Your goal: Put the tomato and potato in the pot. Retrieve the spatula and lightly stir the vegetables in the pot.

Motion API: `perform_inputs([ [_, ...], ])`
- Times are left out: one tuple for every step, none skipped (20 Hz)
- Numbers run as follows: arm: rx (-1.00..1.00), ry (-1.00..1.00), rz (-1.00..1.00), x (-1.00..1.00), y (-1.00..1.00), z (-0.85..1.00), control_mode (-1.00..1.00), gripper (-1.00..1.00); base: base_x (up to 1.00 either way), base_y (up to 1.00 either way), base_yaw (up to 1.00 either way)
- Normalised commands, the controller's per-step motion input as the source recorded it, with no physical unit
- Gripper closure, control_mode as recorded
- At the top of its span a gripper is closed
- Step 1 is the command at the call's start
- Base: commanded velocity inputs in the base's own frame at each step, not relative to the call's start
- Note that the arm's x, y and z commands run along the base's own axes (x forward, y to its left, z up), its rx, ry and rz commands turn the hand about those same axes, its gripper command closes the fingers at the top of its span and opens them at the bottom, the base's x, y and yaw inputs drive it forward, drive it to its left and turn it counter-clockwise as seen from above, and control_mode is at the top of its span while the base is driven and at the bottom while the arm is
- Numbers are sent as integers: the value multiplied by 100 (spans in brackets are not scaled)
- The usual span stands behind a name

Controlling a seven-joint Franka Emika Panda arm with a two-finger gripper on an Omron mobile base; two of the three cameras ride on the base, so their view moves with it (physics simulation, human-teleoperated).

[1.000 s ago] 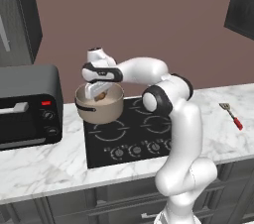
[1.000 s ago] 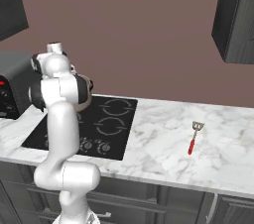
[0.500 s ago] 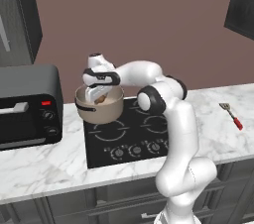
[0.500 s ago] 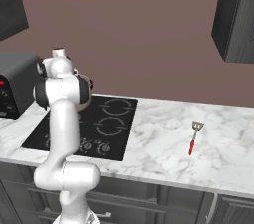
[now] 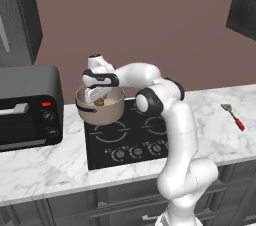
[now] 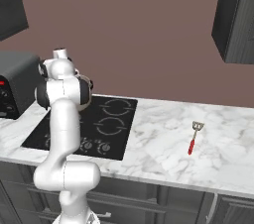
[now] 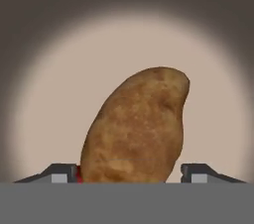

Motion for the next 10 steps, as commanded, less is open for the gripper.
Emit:
perform_inputs([
  [0,0,0,5,0,0,-100,-100,0,0,0],
  [0,0,0,4,0,0,-100,-100,0,0,0],
  [0,-3,0,0,0,0,-100,-100,0,0,0],
  [0,-3,0,0,0,0,-100,-100,0,0,0],
  [0,-7,0,0,0,12,-100,-100,0,0,0],
  [0,-14,0,-7,0,46,-100,-100,0,0,0],
  [0,-14,0,-14,-9,76,-100,-100,0,0,0],
  [0,-16,0,-21,-9,83,-100,-100,0,0,0],
  [0,-23,-2,-29,-21,94,-100,-100,0,0,0],
  [0,-22,-2,-30,-29,91,-100,-100,0,0,0],
])
